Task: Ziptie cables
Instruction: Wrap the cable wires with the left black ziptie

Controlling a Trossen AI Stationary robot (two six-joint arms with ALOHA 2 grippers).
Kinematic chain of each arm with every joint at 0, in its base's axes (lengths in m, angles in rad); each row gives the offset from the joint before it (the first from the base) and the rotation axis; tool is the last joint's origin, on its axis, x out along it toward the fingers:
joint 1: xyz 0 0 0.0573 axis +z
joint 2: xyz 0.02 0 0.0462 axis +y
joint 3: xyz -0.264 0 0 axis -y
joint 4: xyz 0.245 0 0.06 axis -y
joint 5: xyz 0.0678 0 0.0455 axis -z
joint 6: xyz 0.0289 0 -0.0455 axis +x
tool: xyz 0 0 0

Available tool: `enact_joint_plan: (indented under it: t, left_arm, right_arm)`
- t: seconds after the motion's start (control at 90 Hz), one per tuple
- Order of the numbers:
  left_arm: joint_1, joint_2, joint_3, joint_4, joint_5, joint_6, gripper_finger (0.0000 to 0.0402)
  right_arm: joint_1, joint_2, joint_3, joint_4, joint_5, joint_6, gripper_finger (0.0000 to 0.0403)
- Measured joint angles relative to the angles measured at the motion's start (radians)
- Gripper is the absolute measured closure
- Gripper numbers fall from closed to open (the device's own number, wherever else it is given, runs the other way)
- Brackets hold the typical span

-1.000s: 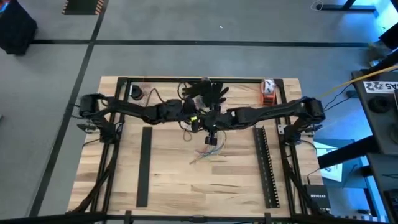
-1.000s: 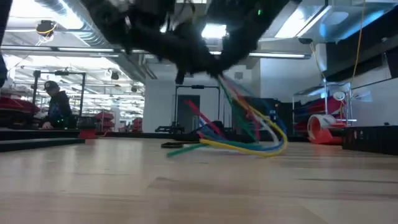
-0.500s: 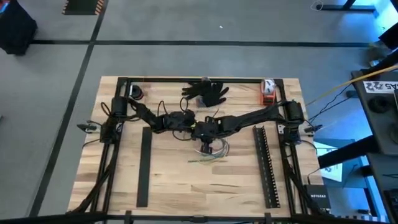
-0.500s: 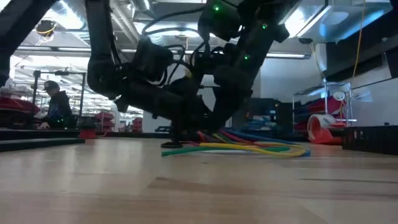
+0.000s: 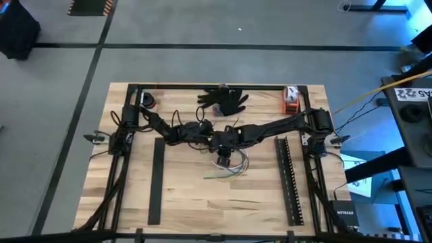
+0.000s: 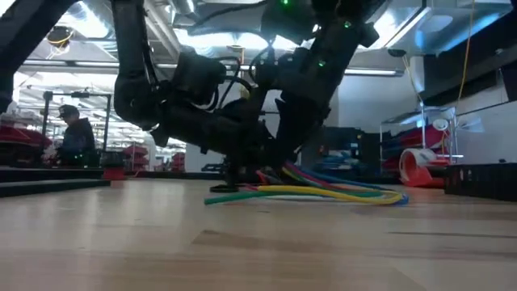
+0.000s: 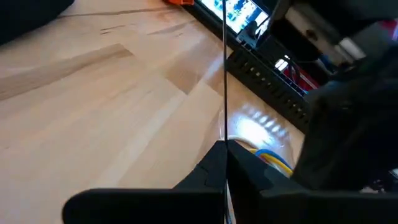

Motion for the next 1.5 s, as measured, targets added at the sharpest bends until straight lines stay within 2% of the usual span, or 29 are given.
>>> enact_joint_plan:
  t: [0.222,0.311,0.444,0.611,0.811,0.911,0.978,1.2,1.5]
  left_arm:
    - [0.000,0.000,-0.002,-0.002,-0.002,0.003,0.0401]
    - [0.000,0.001,-0.002,-0.003,-0.003,0.008,0.0401]
    - [0.000,0.001,-0.002,-0.005,-0.006,0.017,0.0401]
    - [0.000,0.002,-0.002,-0.006,-0.005,0.015,0.0401]
    - [0.001,0.002,0.006,-0.007,-0.006,-0.007,0.0401]
    - [0.000,0.004,0.021,-0.013,-0.004,-0.010,0.0401]
    - [0.003,0.004,0.018,-0.011,0.003,-0.005,0.0401]
    - [0.009,0.002,0.008,-0.028,0.026,0.041,0.0401]
    - [0.039,0.001,0.008,-0.043,0.188,0.082,0.0401]
  right_arm:
    - [-0.001,0.011,0.000,0.013,0.027,0.023,0.0252]
    - [-0.001,0.007,0.000,-0.003,-0.018,0.040,0.0252]
    - [-0.006,0.004,0.014,-0.091,-0.101,0.179,0.0252]
    - [-0.007,0.002,0.014,-0.096,-0.086,0.182,0.0252]
    - [0.004,-0.057,0.013,-0.076,-0.069,0.053,0.0252]
    - [0.023,-0.074,0.013,0.010,-0.007,-0.046,0.0252]
    - [0.029,-0.070,0.011,-0.001,0.057,-0.109,0.0252]
    - [0.025,-0.034,0.010,0.030,0.071,-0.123,0.0252]
    - [0.039,0.034,0.010,0.128,0.062,-0.123,0.0252]
